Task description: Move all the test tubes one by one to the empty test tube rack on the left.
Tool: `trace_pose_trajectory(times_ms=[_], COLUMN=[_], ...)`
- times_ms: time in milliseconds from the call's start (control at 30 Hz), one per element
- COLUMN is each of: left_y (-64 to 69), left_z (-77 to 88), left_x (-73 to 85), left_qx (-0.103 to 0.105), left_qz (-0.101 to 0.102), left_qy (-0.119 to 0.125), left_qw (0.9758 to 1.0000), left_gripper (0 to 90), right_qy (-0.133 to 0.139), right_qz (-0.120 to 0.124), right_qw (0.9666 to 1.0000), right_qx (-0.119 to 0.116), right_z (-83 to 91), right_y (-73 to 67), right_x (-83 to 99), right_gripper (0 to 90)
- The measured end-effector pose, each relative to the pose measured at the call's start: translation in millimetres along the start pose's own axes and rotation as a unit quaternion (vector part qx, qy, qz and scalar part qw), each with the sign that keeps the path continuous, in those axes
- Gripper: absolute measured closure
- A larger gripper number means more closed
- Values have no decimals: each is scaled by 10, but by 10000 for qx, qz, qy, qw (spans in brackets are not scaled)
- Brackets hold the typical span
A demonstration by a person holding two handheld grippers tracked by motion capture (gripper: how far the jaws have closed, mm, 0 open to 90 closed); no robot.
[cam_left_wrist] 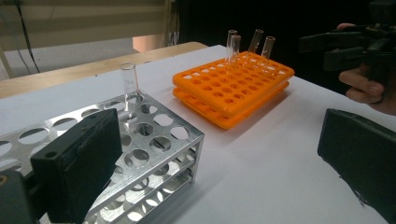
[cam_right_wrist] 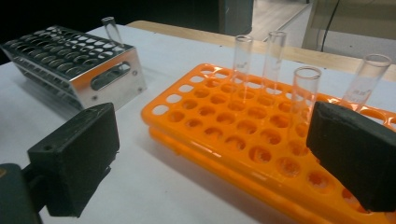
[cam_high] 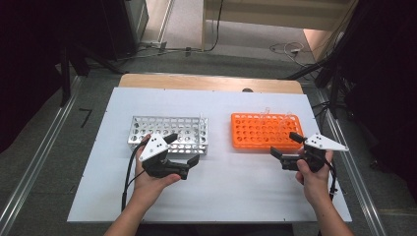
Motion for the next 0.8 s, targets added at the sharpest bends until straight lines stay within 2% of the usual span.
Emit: trace_pose_trajectory(times_ms=[167, 300, 500, 567, 800], left_y=[-12, -20, -6, -3, -7], left_z=[36, 46, 35, 34, 30], left_x=[17, 45, 57, 56, 57], left_qx=[-9, -5, 13, 20, 21], left_qz=[29, 76, 56, 58, 74], left_qy=[17, 13, 0, 0, 2], left_qw=[10000, 10000, 10000, 10000, 10000], left_gripper=[0, 0, 0, 0, 0], right_qy=[-47, -45, -139, -150, -368], right_qz=[-156, -333, -496, -520, -496], right_qw=[9998, 9991, 9961, 9953, 9939], right_qx=[123, 246, 719, 801, 917], right_z=[-119, -207, -339, -375, -491], right_y=[152, 271, 398, 420, 438], right_x=[-11, 11, 72, 86, 170], right_gripper=[23, 75, 331, 411, 548])
Point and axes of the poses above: each handheld gripper's, and its own axes: z roughly backward along the jaws, x roughly out of its underside, y roughly to its right, the point moved 4 cm from there along -z, roughly forward along the jaws, and after that the axes turned 1 degree about x, right-handed, at the moved point
